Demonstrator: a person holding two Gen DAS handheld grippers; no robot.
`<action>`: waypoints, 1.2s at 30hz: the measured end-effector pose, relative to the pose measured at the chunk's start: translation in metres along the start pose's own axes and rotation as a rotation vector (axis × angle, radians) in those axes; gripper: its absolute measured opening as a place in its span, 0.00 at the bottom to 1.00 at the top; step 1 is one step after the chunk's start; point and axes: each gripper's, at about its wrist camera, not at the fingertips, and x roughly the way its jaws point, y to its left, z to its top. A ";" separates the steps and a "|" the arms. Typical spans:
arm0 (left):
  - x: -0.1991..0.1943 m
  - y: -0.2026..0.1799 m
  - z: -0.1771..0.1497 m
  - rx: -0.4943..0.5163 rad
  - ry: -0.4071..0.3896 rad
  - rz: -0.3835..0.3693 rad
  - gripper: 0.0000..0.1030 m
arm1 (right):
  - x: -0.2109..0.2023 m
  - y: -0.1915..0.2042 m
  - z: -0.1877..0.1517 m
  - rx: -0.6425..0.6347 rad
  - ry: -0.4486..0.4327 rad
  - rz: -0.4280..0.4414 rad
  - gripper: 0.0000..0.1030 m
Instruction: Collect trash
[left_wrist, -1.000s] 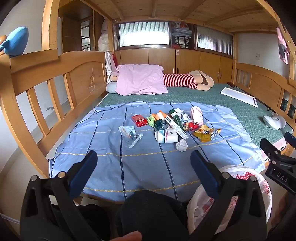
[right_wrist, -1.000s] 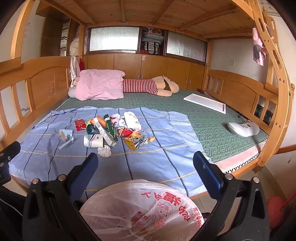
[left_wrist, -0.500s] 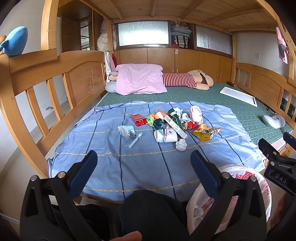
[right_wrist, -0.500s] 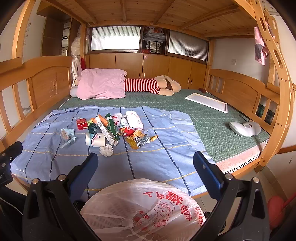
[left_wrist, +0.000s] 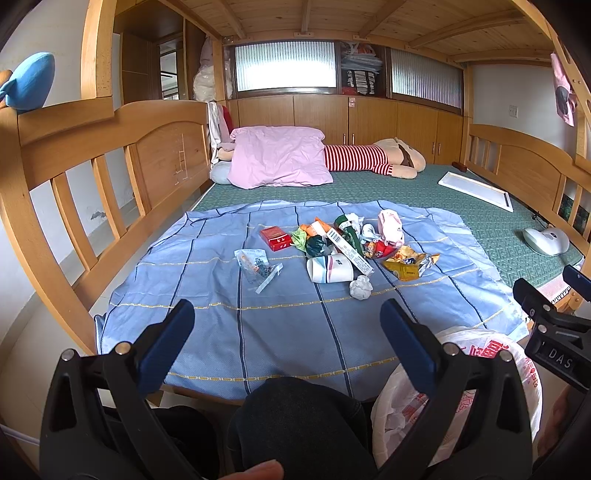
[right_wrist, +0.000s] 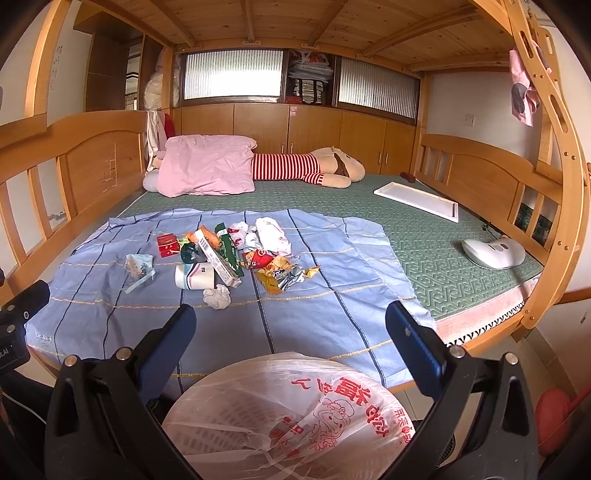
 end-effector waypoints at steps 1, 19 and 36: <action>0.000 0.001 0.000 -0.001 -0.001 0.001 0.97 | 0.000 0.000 0.000 0.000 -0.001 -0.001 0.97; 0.004 -0.005 -0.006 0.002 0.005 -0.001 0.97 | 0.000 0.000 0.000 0.006 0.005 0.007 0.97; 0.005 -0.005 -0.008 0.003 0.008 -0.003 0.97 | 0.000 0.000 -0.001 0.006 0.009 0.010 0.97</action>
